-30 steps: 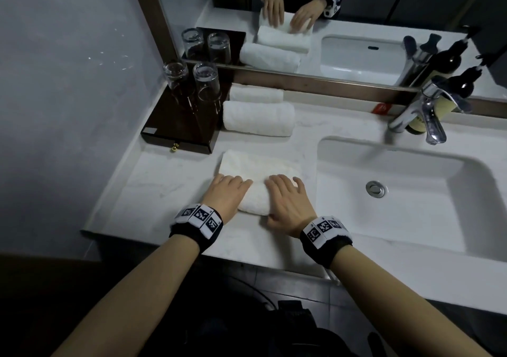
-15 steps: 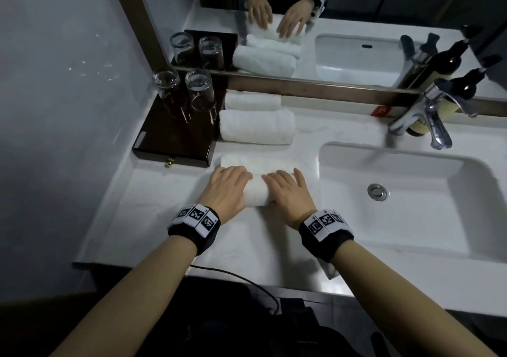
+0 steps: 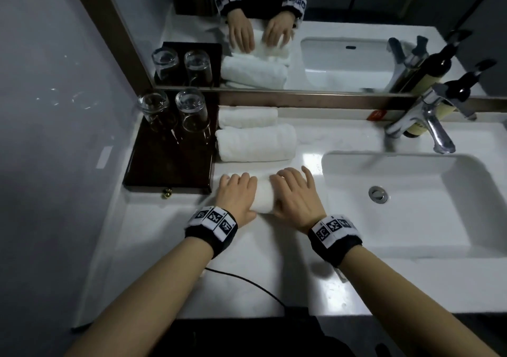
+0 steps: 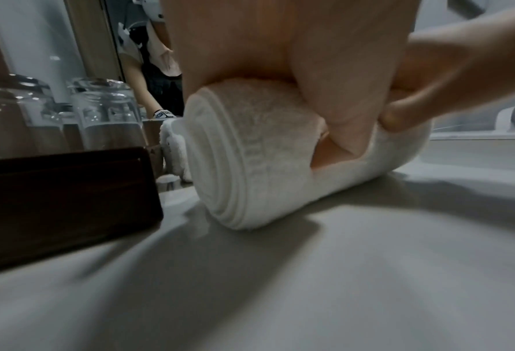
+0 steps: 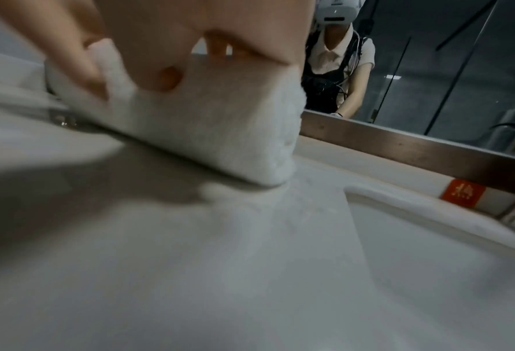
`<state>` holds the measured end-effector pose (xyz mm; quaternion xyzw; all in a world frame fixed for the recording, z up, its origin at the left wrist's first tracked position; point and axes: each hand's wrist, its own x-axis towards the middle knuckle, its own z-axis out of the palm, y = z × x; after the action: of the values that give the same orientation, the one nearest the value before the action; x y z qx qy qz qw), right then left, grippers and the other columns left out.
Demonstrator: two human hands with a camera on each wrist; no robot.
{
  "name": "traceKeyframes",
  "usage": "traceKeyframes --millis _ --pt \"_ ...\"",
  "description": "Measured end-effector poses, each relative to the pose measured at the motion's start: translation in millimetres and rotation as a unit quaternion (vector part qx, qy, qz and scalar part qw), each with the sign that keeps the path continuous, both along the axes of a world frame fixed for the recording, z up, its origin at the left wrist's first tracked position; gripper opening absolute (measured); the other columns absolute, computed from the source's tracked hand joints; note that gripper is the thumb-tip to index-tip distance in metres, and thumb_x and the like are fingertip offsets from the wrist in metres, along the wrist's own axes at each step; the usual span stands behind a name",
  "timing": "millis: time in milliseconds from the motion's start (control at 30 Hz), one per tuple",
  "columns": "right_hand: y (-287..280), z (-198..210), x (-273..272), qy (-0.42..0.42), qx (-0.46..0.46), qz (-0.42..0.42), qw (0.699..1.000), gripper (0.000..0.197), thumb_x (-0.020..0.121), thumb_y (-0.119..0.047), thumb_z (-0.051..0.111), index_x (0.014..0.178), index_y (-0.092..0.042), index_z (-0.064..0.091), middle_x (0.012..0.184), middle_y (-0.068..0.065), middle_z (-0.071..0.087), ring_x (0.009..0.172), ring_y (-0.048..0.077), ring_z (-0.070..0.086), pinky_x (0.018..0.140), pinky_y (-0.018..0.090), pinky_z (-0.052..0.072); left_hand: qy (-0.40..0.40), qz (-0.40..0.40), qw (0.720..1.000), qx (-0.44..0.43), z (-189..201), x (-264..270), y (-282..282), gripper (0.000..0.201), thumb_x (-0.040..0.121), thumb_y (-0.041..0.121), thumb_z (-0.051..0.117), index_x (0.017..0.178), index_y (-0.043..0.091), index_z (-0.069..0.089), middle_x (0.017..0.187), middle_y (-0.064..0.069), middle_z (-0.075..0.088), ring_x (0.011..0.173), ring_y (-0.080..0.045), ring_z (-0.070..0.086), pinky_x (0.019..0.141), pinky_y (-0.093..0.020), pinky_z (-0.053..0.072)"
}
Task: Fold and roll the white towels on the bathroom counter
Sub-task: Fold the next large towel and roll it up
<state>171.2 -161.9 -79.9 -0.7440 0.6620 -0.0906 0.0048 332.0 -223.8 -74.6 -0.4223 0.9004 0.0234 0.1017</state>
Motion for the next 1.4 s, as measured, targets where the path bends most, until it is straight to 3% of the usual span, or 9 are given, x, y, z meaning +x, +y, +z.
traceKeyframes --millis 67,200,300,400,567,733,1000,1233,1400 --pt "10 -10 7 0.011 -0.064 -0.017 0.998 0.048 0.075 -0.018 0.065 0.121 -0.005 0.057 0.118 0.012 0.062 0.113 0.032 0.058 0.107 0.054 0.027 0.012 0.001 1.000 0.015 0 -2 -11 0.058 0.071 0.040 0.061 0.120 0.015 0.041 0.117 -0.004 0.050 0.106 -0.026 0.049 0.092 -0.040 0.032" --pt "16 -15 12 0.082 -0.013 -0.033 0.996 0.071 0.066 -0.020 0.074 0.132 -0.006 0.051 0.133 0.014 0.056 0.123 0.032 0.053 0.105 0.057 0.033 0.028 -0.003 0.999 0.039 -2 -6 -24 0.062 0.070 0.047 0.060 0.120 0.016 0.042 0.117 -0.003 0.053 0.105 -0.026 0.052 0.090 -0.041 0.035" --pt "2 -8 8 0.115 -0.028 -0.029 0.993 0.055 0.074 -0.016 0.059 0.128 -0.009 0.056 0.123 0.011 0.062 0.112 0.030 0.060 0.097 0.053 0.044 0.037 0.010 0.997 0.060 -1 -7 -30 0.063 0.070 0.049 0.060 0.121 0.016 0.042 0.117 -0.002 0.054 0.105 -0.025 0.053 0.088 -0.040 0.036" --pt "-16 0 6 0.134 0.001 -0.023 0.991 0.056 0.071 -0.022 0.065 0.125 -0.010 0.057 0.110 0.007 0.065 0.099 0.027 0.063 0.094 0.045 0.048 0.061 0.029 0.996 0.058 3 -6 -30 0.065 0.069 0.045 0.059 0.124 0.017 0.041 0.120 -0.001 0.054 0.109 -0.024 0.052 0.094 -0.041 0.034" --pt "-44 2 -3 0.106 0.131 0.013 0.986 0.074 0.081 -0.042 0.059 0.140 -0.009 0.029 0.132 0.009 0.045 0.119 0.029 0.044 0.104 0.048 0.028 0.065 0.014 0.996 -0.060 3 -6 -5 0.067 0.073 0.019 0.050 0.138 0.015 0.038 0.138 -0.002 0.047 0.128 -0.020 0.044 0.110 -0.044 0.026" --pt "-58 0 -14 0.106 0.122 0.044 0.986 0.073 0.084 -0.033 0.057 0.144 -0.013 0.022 0.143 0.009 0.033 0.130 0.028 0.033 0.106 0.050 0.024 0.095 0.022 0.987 -0.129 1 -18 -9 0.051 0.080 0.015 0.031 0.121 0.020 0.061 0.117 0.002 0.065 0.102 -0.016 0.063 0.092 -0.037 0.050" --pt "-93 3 -31 0.070 0.115 0.084 0.987 0.077 0.075 -0.041 0.067 0.137 -0.010 0.033 0.137 0.008 0.041 0.126 0.028 0.039 0.103 0.047 0.026 0.023 0.066 0.985 -0.161 1 -44 -40 0.037 0.081 0.022 0.050 0.116 0.027 0.061 0.108 0.005 0.065 0.095 -0.012 0.063 0.090 -0.035 0.050" --pt "-122 2 -40 0.034 0.105 0.100 0.989 0.074 0.069 -0.039 0.073 0.128 -0.006 0.044 0.134 0.011 0.045 0.123 0.030 0.042 0.100 0.046 0.030 -0.003 0.079 0.987 -0.138 6 -51 -70 0.043 0.078 0.020 0.043 0.118 0.029 0.059 0.111 0.008 0.064 0.097 -0.010 0.062 0.092 -0.034 0.049" --pt "-130 3 -39 0.003 0.057 0.098 0.994 0.069 0.060 -0.036 0.079 0.115 -0.001 0.057 0.115 0.018 0.057 0.106 0.035 0.054 0.090 0.046 0.041 0.007 0.070 0.988 -0.139 1 -51 -87 0.044 0.072 0.016 0.047 0.112 0.029 0.060 0.106 0.008 0.063 0.095 -0.012 0.061 0.091 -0.035 0.048"
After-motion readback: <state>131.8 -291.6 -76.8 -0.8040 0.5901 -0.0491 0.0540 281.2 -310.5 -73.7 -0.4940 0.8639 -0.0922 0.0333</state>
